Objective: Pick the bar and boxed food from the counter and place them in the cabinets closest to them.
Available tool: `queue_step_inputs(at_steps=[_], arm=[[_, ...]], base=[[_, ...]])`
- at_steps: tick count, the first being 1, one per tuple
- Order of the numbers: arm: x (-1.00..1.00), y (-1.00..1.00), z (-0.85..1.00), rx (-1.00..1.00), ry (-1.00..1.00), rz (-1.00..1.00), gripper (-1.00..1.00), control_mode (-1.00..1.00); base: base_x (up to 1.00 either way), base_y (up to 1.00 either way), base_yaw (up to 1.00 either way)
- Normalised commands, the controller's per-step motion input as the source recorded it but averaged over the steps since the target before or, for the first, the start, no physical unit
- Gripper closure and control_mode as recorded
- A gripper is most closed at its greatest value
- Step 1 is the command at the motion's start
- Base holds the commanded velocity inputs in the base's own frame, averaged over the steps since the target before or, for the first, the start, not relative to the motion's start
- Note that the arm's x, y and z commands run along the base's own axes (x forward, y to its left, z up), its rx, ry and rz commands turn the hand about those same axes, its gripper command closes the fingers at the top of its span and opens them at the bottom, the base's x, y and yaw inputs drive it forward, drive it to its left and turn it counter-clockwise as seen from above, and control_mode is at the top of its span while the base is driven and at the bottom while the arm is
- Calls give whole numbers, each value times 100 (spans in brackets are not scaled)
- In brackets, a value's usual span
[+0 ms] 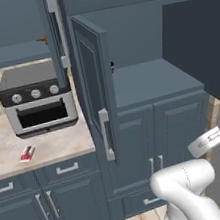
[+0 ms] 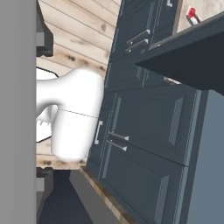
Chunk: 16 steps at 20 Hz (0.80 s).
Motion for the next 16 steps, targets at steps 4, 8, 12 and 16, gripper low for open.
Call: queue_step_inputs(at_steps=[4, 8, 12, 16], arm=[[0, 0, 0, 0, 0, 0, -100, 100], [0, 0, 0, 0, 0, 0, -100, 100], [0, 0, 0, 0, 0, 0, -100, 100], [0, 0, 0, 0, 0, 0, -100, 100]], base=[[-27, 32, 0], [-26, 41, 0], [-24, 43, 0], [-25, 43, 0]])
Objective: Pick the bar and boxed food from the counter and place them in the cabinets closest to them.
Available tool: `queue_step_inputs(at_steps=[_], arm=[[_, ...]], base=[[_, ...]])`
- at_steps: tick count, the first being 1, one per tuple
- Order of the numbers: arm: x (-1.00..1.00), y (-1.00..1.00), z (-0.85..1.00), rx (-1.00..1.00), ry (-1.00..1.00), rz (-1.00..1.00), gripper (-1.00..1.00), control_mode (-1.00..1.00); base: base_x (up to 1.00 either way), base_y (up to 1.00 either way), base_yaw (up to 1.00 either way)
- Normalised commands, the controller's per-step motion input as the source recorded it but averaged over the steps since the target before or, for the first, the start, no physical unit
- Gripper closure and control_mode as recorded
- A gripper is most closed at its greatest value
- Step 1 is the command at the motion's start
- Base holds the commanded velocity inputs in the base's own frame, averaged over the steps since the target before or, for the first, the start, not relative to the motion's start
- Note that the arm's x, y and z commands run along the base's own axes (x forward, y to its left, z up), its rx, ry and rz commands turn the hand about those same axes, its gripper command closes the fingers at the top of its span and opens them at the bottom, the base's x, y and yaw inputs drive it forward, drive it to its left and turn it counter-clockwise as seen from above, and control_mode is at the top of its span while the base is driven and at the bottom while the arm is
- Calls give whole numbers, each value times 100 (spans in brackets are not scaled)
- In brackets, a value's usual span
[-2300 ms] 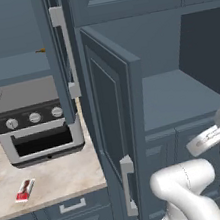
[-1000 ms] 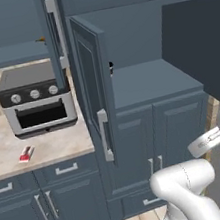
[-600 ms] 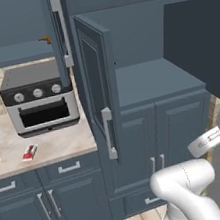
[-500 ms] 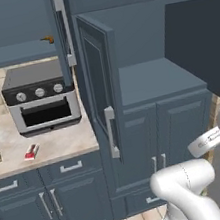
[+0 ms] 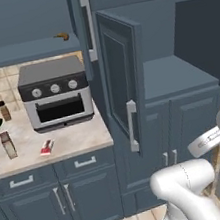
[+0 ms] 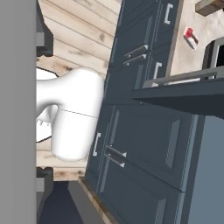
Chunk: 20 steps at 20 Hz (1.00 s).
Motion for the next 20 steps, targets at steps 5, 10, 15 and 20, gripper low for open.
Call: queue_step_inputs(at_steps=[5, 10, 15, 20], arm=[[0, 0, 0, 0, 0, 0, -100, 100], [0, 0, 0, 0, 0, 0, -100, 100], [0, 0, 0, 0, 0, 0, -100, 100], [0, 0, 0, 0, 0, 0, -100, 100]], base=[[-24, 42, 0], [-21, 45, 0], [-19, 48, 0], [-15, 53, 0]])
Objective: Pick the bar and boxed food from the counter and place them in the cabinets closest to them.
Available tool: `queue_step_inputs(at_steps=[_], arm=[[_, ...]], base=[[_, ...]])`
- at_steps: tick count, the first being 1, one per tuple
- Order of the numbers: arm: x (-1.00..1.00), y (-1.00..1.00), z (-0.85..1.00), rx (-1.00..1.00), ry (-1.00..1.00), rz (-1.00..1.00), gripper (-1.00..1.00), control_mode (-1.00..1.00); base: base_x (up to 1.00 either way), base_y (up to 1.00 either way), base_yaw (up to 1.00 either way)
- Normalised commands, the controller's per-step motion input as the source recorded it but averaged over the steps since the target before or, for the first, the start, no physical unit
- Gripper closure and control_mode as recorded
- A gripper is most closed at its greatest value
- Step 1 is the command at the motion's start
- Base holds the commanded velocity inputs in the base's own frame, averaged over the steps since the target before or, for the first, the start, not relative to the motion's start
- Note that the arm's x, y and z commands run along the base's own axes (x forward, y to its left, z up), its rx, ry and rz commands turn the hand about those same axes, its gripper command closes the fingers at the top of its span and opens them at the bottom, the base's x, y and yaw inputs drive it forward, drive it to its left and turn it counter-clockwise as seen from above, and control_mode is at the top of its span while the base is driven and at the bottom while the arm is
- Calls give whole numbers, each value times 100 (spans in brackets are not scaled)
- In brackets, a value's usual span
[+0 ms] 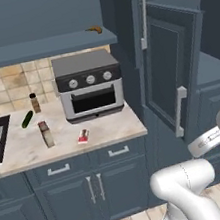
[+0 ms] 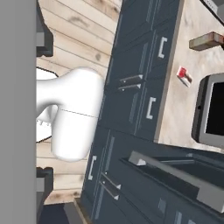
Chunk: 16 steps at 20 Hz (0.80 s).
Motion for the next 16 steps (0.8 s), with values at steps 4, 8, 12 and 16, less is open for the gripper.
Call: queue_step_inputs(at_steps=[4, 8, 12, 16], arm=[[0, 0, 0, 0, 0, 0, -100, 100], [0, 0, 0, 0, 0, 0, -100, 100], [0, 0, 0, 0, 0, 0, -100, 100], [0, 0, 0, 0, 0, 0, -100, 100]], base=[[-13, 53, 0], [-11, 54, 0], [-12, 52, 0], [-11, 52, 0]])
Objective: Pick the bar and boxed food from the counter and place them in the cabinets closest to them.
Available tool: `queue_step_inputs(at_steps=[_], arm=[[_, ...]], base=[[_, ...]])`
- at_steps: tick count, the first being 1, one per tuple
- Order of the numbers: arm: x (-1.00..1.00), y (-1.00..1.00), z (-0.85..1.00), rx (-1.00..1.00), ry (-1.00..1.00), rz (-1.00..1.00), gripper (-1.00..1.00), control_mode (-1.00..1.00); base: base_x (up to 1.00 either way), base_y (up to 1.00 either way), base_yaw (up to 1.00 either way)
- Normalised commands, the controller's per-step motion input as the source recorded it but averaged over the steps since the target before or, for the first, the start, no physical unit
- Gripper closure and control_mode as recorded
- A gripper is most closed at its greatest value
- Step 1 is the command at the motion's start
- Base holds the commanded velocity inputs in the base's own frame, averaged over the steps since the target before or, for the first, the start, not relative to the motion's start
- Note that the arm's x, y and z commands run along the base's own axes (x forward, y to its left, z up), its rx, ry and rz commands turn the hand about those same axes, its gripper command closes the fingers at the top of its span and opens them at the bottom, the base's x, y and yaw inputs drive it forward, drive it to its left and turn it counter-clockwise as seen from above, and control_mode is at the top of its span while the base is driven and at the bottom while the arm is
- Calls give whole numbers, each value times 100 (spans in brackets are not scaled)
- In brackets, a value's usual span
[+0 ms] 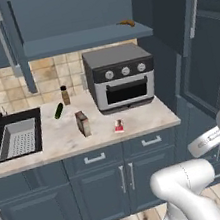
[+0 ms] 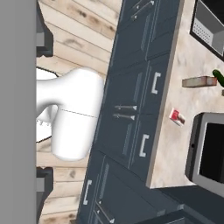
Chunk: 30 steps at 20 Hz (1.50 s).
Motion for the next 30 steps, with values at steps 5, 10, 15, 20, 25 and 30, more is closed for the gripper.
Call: queue_step_inputs(at_steps=[5, 10, 15, 20, 25, 30], arm=[[0, 0, 0, 0, 0, 0, -100, 100], [0, 0, 0, 0, 0, 0, -100, 100], [0, 0, 0, 0, 0, 0, -100, 100], [0, 0, 0, 0, 0, 0, -100, 100], [0, 0, 0, 0, 0, 0, -100, 100], [0, 0, 0, 0, 0, 0, -100, 100]], base=[[-10, 43, 0], [-6, 27, 0], [-7, 23, 0], [-6, 33, 0], [-5, 37, 0], [-2, 15, 0]])
